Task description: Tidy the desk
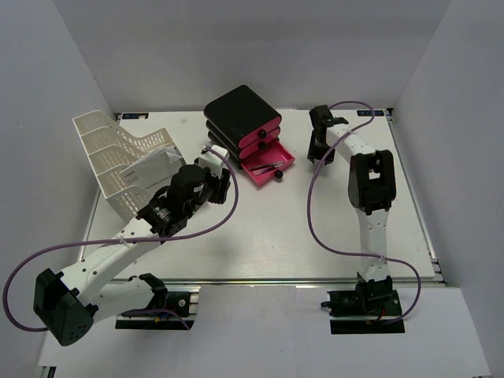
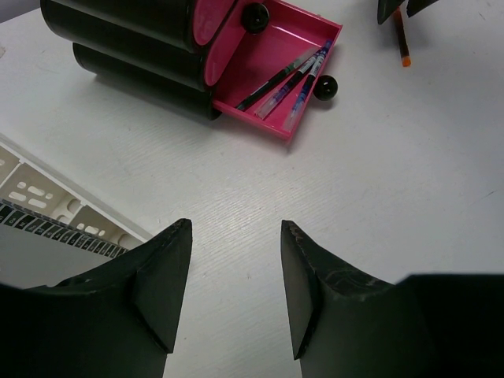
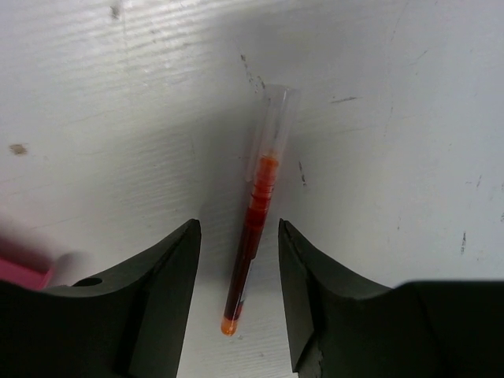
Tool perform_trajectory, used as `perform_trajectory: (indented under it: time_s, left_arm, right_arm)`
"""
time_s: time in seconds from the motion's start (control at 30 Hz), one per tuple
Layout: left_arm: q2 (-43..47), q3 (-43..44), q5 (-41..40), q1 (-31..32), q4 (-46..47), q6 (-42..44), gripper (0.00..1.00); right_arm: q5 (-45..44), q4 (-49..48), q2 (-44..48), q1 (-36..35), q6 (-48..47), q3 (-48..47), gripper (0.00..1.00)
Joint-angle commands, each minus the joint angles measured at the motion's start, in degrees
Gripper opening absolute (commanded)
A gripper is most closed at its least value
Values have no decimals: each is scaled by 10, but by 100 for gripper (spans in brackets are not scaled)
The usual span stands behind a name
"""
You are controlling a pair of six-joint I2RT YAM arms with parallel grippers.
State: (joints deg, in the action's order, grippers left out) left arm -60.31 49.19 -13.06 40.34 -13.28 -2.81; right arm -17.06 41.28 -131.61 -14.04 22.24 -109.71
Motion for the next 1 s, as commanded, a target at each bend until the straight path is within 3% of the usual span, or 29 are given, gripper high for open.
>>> perform_trajectory:
  time_s: [0.0, 0.2, 0.33, 0.43, 0.57, 0.63, 0.73, 0.77, 0.8, 0.83, 0.97]
  left_arm:
    - [8, -4, 1, -2, 9, 1, 59]
    - [10, -5, -4, -2, 9, 2, 59]
    - [13, -5, -5, -2, 9, 1, 59]
    - [14, -5, -6, -2, 9, 2, 59]
    - [15, -5, -6, -2, 10, 2, 58]
    - [14, -6, -6, -2, 10, 2, 58]
    - [13, -5, -5, -2, 10, 2, 58]
    - [13, -5, -6, -2, 10, 1, 58]
    - [13, -6, -6, -2, 10, 2, 58]
    - [13, -6, -7, -2, 10, 2, 58]
    - [11, -7, -7, -2, 10, 3, 58]
  right_arm:
    - [-16, -9, 25, 4, 11, 32, 49]
    - [-7, -23, 42, 7, 9, 74, 47]
    - [0, -27, 43, 8, 4, 87, 40]
    - [16, -31, 48, 9, 3, 106, 31]
    - [55, -40, 54, 18, -9, 126, 6]
    - [104, -48, 64, 24, -32, 123, 0]
    - [198, -91, 99, 20, -138, 122, 0]
    - [226, -108, 117, 18, -217, 122, 0]
    - [324, -108, 128, 18, -275, 117, 0]
    - [369, -107, 138, 17, -324, 115, 0]
    - [461, -115, 211, 6, -502, 138, 0]
